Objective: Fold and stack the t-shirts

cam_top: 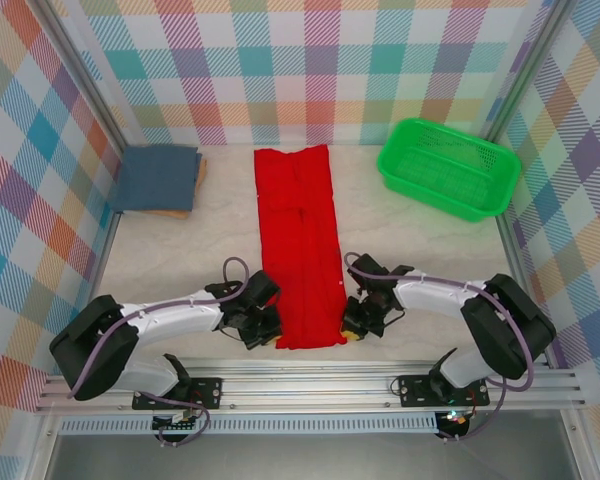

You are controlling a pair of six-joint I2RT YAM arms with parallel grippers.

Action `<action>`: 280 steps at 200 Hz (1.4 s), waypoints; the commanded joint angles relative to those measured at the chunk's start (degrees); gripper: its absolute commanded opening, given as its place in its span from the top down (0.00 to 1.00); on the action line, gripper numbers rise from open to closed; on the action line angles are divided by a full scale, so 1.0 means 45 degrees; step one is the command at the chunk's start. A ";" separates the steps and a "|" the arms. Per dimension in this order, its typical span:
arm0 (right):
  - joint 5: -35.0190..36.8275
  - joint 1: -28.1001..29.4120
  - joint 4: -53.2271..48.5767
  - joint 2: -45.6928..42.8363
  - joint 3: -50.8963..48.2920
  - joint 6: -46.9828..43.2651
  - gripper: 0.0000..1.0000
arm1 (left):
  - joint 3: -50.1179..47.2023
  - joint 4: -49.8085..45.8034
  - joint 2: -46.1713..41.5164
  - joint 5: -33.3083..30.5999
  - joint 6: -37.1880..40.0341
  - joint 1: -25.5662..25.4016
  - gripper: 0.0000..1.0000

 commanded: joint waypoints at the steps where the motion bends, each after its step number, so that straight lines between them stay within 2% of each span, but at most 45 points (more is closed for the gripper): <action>1: -0.0541 0.0153 -0.0604 -0.0732 -0.0154 0.0355 1.00 | 0.0213 -0.1084 -0.1018 -0.0140 0.0412 -0.0224 1.00; 68: -0.1458 0.0855 -0.1926 -0.1306 -0.0310 0.0312 1.00 | -0.0864 -0.3041 -0.3569 0.1059 0.0799 -0.0212 1.00; 99: -0.1321 0.0898 -0.2066 -0.1554 -0.0349 0.0474 1.00 | -0.1297 -0.2842 -0.3977 0.1089 0.0594 -0.0214 1.00; 130: -0.1663 0.0896 -0.2262 -0.1417 0.0009 0.0410 1.00 | -0.0822 -0.2873 -0.3842 0.1091 0.0775 -0.0220 1.00; 157: -0.1254 0.0824 -0.3050 -0.1815 0.0969 0.0623 1.00 | 0.0491 -0.3907 -0.4325 0.0054 0.1014 -0.0118 1.00; 179: -0.0870 0.0329 -0.3459 -0.2036 0.1597 0.0826 1.00 | 0.1043 -0.4126 -0.4864 -0.0366 0.0877 0.0817 1.00; 209: -0.0689 -0.0556 -0.3571 -0.1188 0.2906 0.0494 1.00 | 0.0690 -0.2011 -0.4434 0.0613 0.0280 0.2675 1.00; 244: -0.0391 -0.1632 -0.4144 0.0704 0.5674 -0.0499 1.00 | 0.2105 -0.1056 -0.2357 0.1244 0.1134 0.4775 1.00; 280: -0.0139 -0.2759 -0.4714 0.2739 0.8530 -0.1322 1.00 | 0.4415 -0.0898 0.0449 0.1552 0.2567 0.6103 1.00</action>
